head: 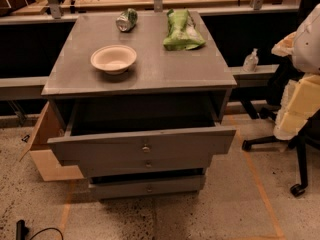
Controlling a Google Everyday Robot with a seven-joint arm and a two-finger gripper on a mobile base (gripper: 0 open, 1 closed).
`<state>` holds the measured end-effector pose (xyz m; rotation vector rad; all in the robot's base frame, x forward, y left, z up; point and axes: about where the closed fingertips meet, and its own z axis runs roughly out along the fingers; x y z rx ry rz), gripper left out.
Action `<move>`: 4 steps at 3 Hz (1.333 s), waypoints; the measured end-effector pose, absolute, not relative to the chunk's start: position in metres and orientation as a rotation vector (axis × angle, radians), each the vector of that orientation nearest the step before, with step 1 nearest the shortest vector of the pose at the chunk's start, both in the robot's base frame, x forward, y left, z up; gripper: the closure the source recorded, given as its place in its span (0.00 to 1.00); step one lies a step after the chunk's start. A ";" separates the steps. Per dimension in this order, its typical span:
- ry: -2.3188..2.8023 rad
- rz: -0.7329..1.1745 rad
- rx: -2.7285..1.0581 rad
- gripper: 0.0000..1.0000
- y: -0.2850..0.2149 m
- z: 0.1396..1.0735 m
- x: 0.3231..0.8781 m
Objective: Move green rice chip bag near paper bowl
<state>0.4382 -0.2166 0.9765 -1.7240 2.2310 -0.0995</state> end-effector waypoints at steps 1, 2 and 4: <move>2.231 -0.100 -1.724 0.00 -0.217 0.977 0.438; 2.188 -0.077 -1.666 0.00 -0.214 0.971 0.470; 1.997 0.079 -1.347 0.00 -0.207 0.958 0.592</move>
Offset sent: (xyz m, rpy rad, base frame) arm 0.1045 0.0042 -0.0210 0.1862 -0.1369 -0.0322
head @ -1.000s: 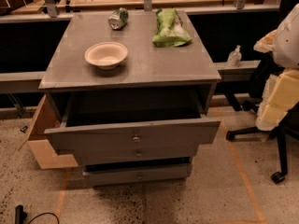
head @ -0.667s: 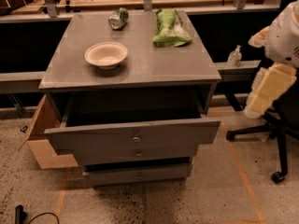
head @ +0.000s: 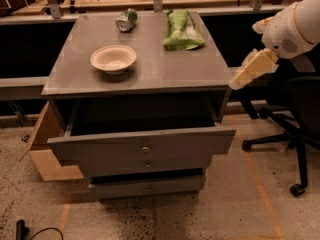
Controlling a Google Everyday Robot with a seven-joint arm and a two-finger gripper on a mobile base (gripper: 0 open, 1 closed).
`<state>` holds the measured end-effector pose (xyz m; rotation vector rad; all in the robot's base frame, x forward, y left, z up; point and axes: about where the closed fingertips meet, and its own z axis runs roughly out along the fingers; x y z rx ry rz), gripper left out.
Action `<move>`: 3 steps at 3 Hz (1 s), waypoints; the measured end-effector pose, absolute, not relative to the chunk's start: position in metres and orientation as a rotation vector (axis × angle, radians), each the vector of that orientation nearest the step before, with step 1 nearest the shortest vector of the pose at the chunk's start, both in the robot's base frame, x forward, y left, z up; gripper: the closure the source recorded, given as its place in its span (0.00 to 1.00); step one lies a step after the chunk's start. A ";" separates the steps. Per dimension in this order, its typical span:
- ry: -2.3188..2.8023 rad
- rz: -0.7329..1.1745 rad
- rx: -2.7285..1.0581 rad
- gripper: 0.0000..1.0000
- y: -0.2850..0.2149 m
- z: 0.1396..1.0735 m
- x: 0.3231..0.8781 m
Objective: Move green rice chip bag near paper bowl
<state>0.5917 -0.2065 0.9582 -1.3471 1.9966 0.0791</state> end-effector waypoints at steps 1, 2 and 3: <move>1.966 0.209 -1.086 0.00 -0.204 0.941 0.644; 1.929 0.243 -0.854 0.00 -0.201 0.943 0.699; 1.876 0.211 -0.759 0.00 -0.189 0.960 0.753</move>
Offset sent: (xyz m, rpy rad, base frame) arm 0.2002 -0.0143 0.0207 0.5696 -0.3398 -0.4762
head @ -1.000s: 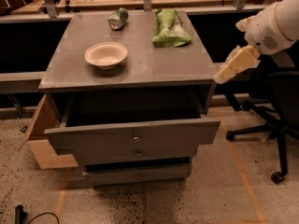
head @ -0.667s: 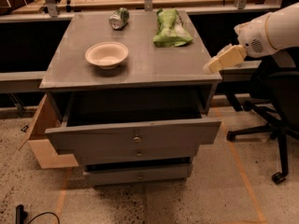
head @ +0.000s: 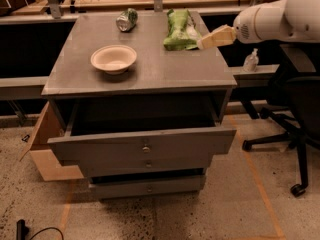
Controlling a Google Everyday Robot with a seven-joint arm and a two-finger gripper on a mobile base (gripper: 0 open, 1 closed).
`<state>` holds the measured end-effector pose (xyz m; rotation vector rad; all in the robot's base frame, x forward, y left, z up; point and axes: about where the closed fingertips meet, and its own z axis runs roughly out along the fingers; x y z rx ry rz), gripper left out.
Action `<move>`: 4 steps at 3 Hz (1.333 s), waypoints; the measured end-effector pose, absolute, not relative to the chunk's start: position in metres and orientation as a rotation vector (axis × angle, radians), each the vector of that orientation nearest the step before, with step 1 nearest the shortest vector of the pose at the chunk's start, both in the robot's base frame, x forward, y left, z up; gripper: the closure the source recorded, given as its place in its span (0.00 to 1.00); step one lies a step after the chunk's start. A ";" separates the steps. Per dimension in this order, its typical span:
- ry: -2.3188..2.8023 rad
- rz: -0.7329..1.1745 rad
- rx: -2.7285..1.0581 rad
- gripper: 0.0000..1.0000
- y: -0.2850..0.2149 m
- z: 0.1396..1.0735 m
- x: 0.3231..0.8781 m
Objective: Move green rice chip bag near paper bowl
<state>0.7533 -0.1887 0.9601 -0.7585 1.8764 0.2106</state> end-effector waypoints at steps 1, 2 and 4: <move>1.868 0.220 -0.770 0.00 -0.180 0.963 0.754; 1.870 0.216 -0.723 0.00 -0.175 0.953 0.764; 1.783 0.175 -0.658 0.00 -0.152 0.952 0.846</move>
Offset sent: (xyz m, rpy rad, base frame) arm 0.0406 0.0080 0.0024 0.0913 -0.0993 -0.1389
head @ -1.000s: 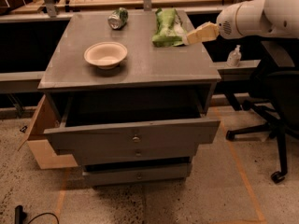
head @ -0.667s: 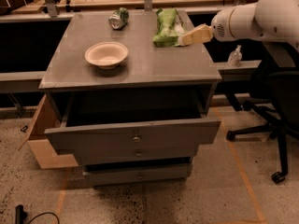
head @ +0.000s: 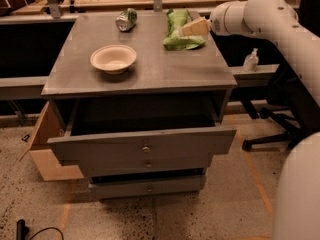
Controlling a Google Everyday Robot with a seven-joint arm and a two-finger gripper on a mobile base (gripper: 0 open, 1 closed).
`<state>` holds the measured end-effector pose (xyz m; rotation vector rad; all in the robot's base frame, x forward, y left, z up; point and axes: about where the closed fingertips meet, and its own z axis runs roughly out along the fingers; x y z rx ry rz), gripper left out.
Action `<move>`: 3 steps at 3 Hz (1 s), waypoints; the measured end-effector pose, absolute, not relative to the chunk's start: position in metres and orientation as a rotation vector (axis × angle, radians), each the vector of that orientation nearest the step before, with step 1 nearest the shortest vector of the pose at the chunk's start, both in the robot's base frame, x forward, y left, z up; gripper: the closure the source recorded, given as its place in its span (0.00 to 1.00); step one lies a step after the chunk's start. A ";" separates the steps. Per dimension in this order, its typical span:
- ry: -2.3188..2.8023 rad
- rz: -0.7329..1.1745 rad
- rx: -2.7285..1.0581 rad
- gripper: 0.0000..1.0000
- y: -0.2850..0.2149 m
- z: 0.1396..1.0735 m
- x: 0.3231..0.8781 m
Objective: Move green rice chip bag near paper bowl
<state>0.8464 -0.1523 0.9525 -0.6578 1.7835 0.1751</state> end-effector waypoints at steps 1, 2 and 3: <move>1.768 0.208 -0.646 0.00 -0.133 0.947 0.880; 1.782 0.235 -0.648 0.00 -0.114 0.930 0.908; 1.843 0.255 -0.634 0.27 -0.102 0.898 0.935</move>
Offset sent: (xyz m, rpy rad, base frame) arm 0.1041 0.0528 -0.0349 0.0580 0.0360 0.0329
